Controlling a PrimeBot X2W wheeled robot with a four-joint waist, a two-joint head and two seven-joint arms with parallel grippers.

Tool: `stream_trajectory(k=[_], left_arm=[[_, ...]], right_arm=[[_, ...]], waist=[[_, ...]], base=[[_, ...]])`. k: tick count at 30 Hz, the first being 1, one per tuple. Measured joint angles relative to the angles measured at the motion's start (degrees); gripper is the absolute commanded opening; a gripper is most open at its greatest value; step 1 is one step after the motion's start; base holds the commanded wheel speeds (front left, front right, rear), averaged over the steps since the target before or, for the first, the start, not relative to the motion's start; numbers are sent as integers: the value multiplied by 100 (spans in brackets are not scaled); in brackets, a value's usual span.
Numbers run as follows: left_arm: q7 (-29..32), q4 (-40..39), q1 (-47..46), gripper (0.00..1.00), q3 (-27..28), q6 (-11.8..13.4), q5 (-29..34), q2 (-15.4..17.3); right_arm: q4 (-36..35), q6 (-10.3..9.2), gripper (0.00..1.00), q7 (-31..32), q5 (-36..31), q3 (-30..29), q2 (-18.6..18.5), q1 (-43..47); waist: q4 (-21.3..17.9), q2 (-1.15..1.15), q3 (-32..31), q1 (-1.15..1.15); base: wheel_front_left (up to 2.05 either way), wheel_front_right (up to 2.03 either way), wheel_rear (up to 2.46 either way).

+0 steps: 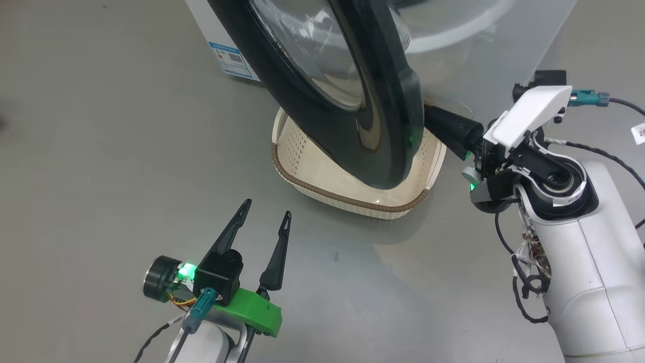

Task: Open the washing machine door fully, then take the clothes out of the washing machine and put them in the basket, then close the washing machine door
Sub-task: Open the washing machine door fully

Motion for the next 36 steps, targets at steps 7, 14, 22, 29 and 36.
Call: stream_trajectory(k=[7, 14, 22, 29, 36], left_arm=[[0, 63, 12, 100, 3, 26, 0, 0], [0, 94, 55, 100, 20, 44, 0, 0], [0, 101, 148, 100, 81, 51, 9, 1], [0, 97, 162, 100, 83, 74, 16, 1], [0, 81, 175, 100, 99, 75, 18, 1]], right_arm=[[-27, -65, 0, 102, 197, 123, 35, 319], [-122, -102, 0, 156, 305, 372, 63, 521], [-301, -151, 0, 197, 420, 745, 73, 675], [-489, -153, 0, 149, 692, 1051, 69, 712], [-582, -193, 0, -63, 942, 1228, 71, 823]], waist=[[65, 0, -217, 0], [123, 0, -395, 0], [150, 0, -513, 0], [170, 0, -564, 0], [204, 0, -588, 0]], base=[[0, 0, 0], [0, 0, 0], [0, 0, 0], [0, 0, 0], [0, 0, 0]])
